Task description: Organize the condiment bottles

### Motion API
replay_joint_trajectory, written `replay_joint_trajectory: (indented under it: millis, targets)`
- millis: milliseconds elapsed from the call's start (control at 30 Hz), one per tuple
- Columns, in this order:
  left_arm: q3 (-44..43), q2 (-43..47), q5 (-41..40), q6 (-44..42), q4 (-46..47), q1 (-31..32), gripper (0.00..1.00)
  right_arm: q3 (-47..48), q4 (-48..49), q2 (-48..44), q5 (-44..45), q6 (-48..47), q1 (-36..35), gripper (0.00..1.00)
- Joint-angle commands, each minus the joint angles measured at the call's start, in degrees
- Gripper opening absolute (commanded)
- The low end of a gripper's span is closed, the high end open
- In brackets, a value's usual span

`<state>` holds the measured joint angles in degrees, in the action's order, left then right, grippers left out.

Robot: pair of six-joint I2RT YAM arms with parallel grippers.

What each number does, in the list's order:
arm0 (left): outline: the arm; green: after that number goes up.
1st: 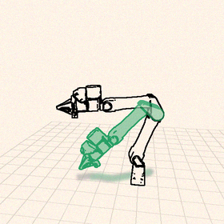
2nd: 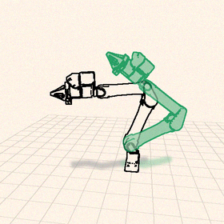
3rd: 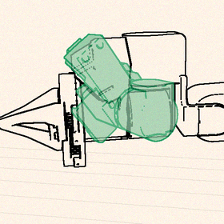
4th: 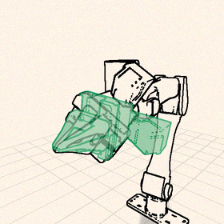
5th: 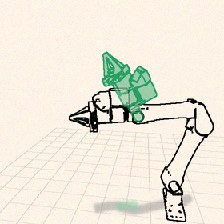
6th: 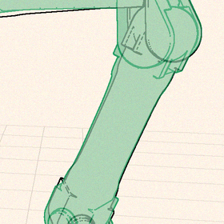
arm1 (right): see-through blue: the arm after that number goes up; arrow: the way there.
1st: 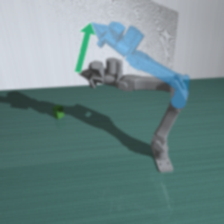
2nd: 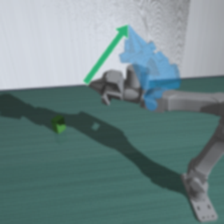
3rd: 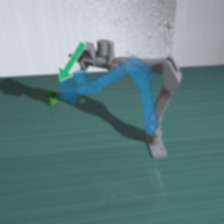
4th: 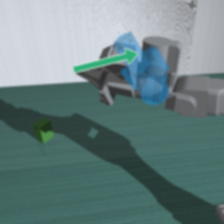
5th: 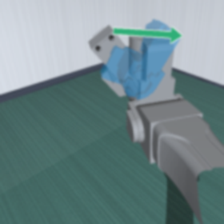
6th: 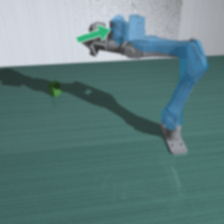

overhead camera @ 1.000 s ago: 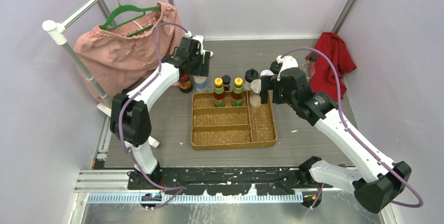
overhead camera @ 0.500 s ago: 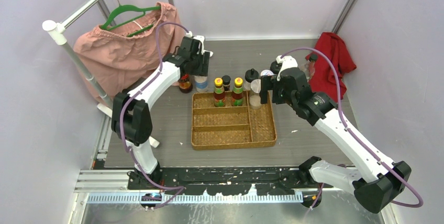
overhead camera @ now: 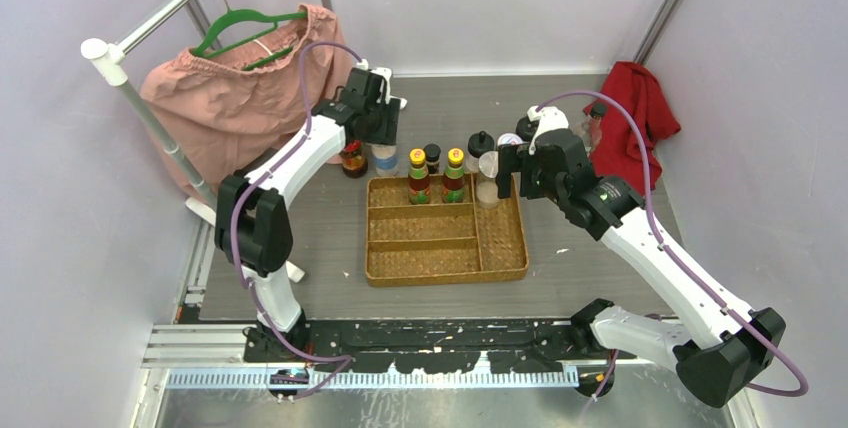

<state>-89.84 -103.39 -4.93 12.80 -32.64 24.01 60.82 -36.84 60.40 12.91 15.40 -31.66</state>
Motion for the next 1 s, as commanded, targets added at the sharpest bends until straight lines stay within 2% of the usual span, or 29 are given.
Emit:
replay_joint_trajectory:
  millis: [0,333,533,967]
  targets:
    - [-4.51,1.77,-0.04,-1.16,-0.8,0.25,0.57,0.62,1.96,-0.27,-0.28,0.07,-0.18,1.0]
    - [-11.27,6.32,2.18,-2.42,-6.15,0.41,0.58,0.44,2.04,-0.43,-0.39,0.25,-0.22,1.0]
    - [-13.59,9.52,2.47,-3.13,-12.61,1.93,0.58,0.44,2.12,-0.56,-0.37,0.38,-0.17,1.0]
    - [-5.11,19.82,1.77,-2.19,-15.31,5.18,0.58,0.42,1.89,-1.58,-0.6,0.8,-0.24,1.0]
